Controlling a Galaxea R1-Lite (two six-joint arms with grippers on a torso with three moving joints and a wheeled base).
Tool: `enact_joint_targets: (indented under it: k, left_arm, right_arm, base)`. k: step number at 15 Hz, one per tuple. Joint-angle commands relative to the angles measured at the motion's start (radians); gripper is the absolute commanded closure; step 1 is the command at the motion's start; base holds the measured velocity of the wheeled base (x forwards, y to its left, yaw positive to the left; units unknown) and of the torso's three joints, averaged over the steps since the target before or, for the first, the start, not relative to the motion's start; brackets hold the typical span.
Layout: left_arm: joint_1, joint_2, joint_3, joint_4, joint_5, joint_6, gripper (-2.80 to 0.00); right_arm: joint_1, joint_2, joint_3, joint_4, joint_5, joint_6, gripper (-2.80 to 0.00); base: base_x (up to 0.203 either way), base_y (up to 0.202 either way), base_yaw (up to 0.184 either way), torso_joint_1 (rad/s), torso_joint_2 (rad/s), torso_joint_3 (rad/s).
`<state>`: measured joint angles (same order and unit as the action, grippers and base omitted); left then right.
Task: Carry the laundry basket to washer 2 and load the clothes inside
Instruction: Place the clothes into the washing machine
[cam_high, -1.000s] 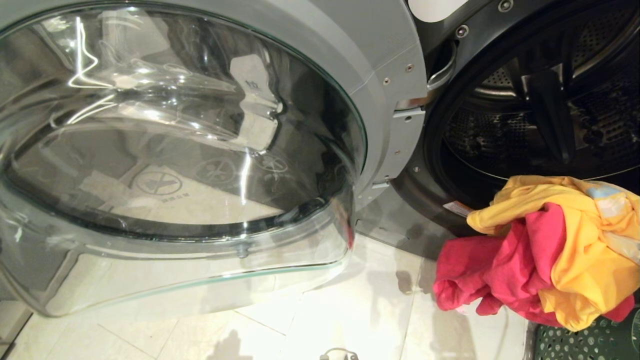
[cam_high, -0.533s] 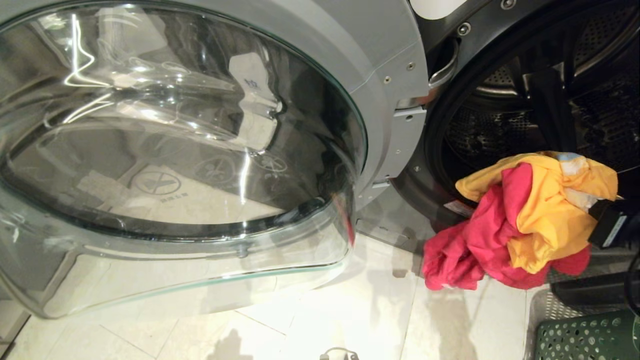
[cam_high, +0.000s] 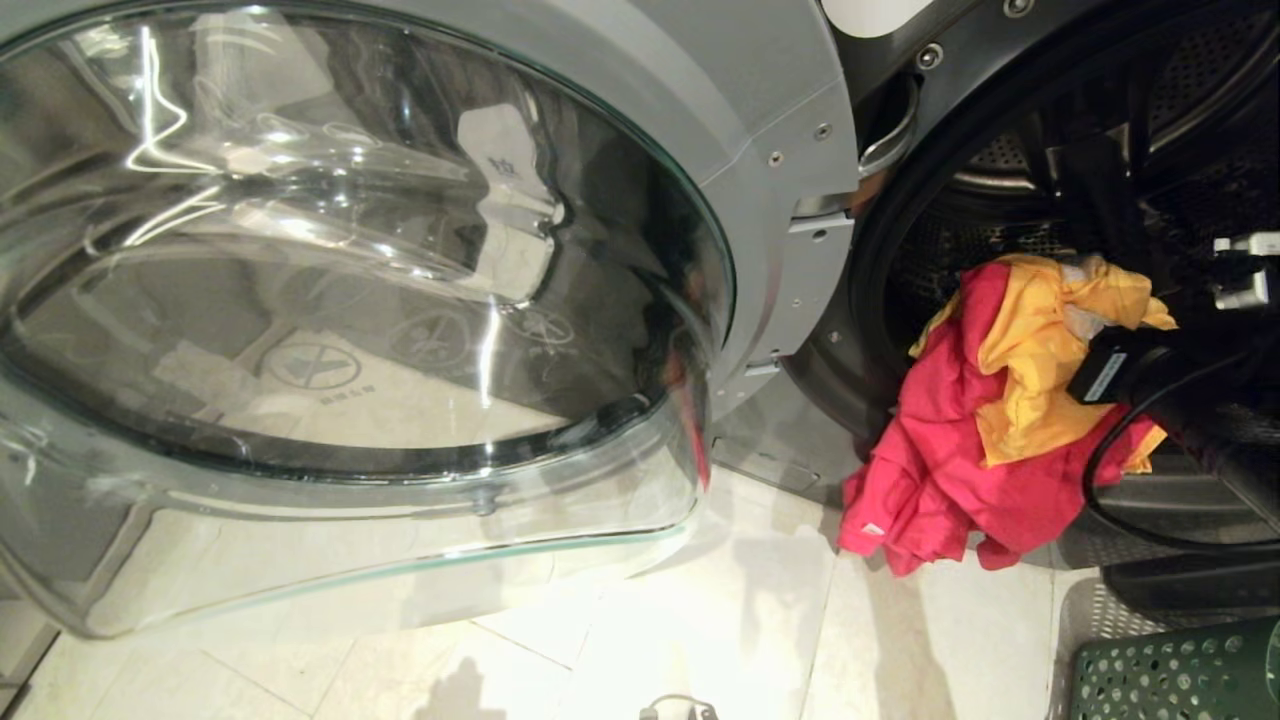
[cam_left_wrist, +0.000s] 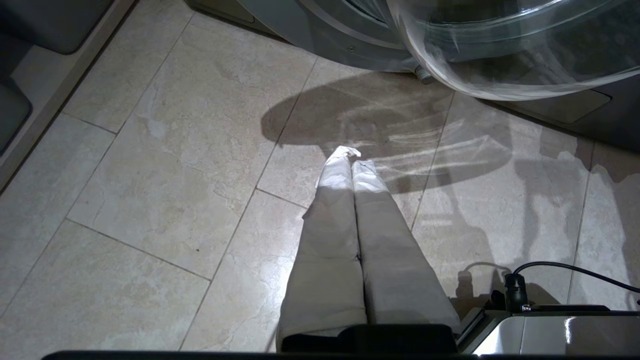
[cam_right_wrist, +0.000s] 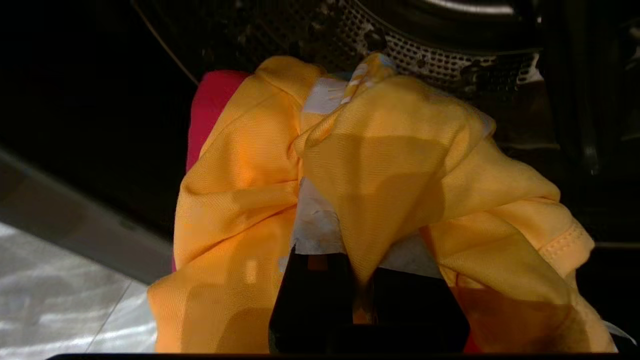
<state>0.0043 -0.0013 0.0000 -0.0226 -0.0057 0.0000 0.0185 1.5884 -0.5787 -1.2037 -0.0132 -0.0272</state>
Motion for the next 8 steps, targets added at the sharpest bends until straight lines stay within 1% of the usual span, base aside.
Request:
enact_joint_targets:
  k: [1, 4, 6, 8]
  left_arm:
    - [0.000, 0.001, 0.011, 0.000, 0.000, 0.000, 0.00]
    - [0.000, 0.001, 0.011, 0.000, 0.000, -0.001, 0.00]
    - [0.000, 0.001, 0.011, 0.000, 0.000, -0.002, 0.00]
    - [0.000, 0.001, 0.011, 0.000, 0.001, -0.002, 0.00]
  right_arm:
    - [0.014, 0.083, -0.054, -0.035, -0.022, -0.004, 0.00]
    - [0.015, 0.172, -0.163, -0.106, -0.076, -0.056, 0.00]
    - [0.015, 0.218, -0.242, -0.140, -0.094, -0.097, 0.00]
    - [0.015, 0.236, -0.313, -0.144, -0.102, -0.110, 0.00]
  base:
    - [0.000, 0.000, 0.000, 0.000, 0.00, 0.000]
    - [0.000, 0.000, 0.000, 0.000, 0.00, 0.000]
    - [0.000, 0.000, 0.000, 0.000, 0.00, 0.000]
    - [0.000, 0.000, 0.000, 0.000, 0.00, 0.000]
